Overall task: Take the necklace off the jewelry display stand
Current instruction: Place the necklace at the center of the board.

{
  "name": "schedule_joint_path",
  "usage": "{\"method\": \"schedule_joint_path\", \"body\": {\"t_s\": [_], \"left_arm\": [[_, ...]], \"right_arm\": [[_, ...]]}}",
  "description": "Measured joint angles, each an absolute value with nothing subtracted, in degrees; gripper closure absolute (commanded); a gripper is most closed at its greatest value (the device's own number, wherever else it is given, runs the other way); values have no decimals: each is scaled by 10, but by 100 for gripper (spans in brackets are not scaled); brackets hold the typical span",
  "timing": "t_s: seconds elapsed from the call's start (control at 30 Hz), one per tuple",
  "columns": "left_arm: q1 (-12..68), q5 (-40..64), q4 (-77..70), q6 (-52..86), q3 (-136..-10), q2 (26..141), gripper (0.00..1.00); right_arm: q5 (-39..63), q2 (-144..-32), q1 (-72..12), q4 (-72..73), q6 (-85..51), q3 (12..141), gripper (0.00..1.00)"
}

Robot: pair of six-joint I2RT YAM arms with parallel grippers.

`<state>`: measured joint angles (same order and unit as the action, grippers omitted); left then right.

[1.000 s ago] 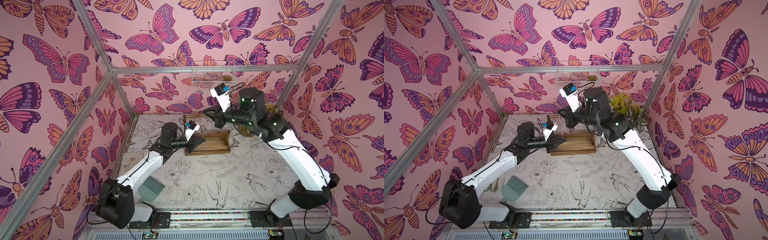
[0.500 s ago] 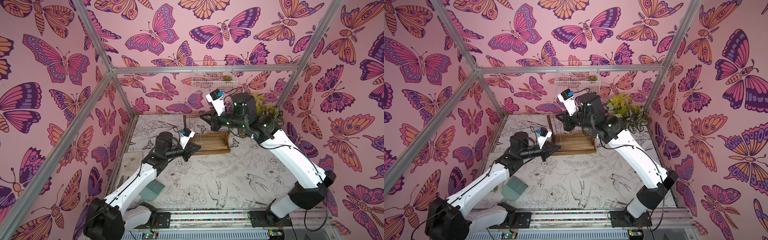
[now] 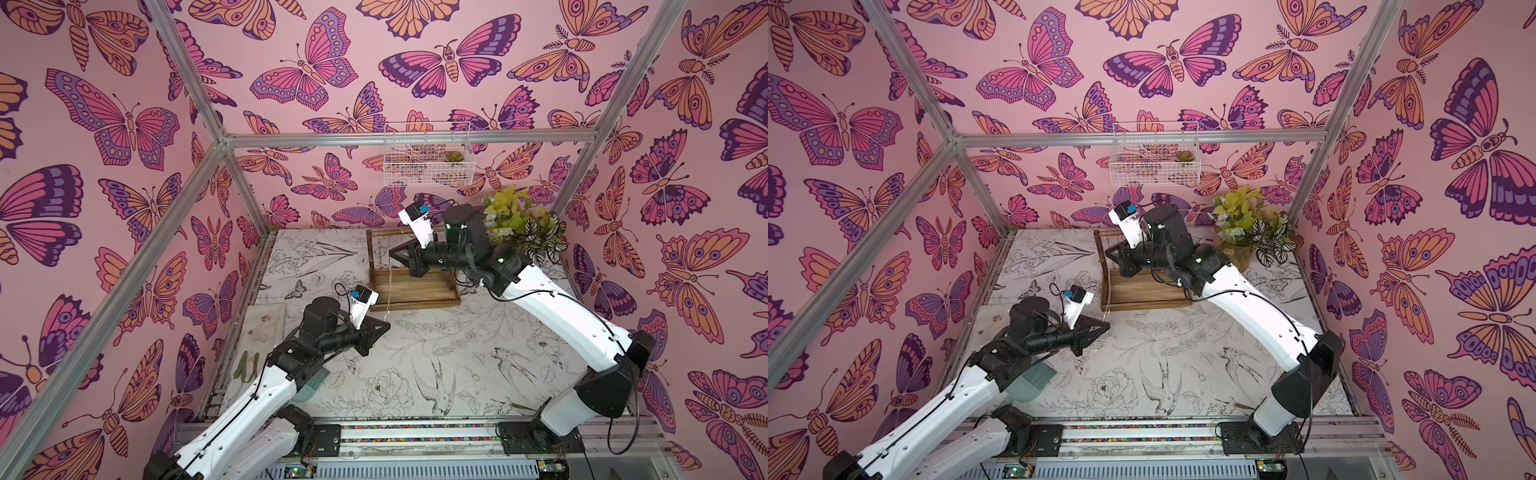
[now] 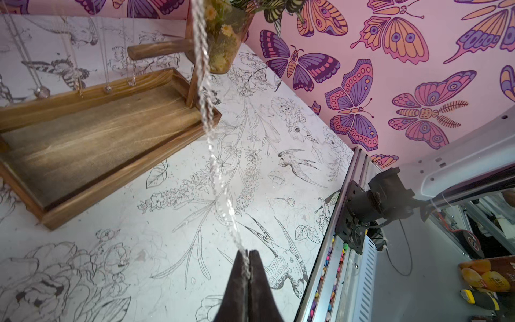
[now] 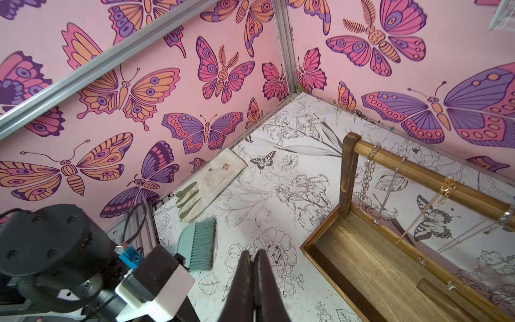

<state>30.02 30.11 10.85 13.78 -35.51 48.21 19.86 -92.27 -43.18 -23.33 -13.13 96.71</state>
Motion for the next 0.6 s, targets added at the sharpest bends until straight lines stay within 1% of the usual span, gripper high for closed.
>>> {"method": "schedule_joint_path", "body": {"t_s": [0.2,0.6], "left_arm": [[330,253,164,187,-342,451,100],[389,171,225,286,-291,412,100]], "right_arm": [[212,-945,-432,-212,-145,926,100],[233,-983,-434,-161,-158,868,100]]}}
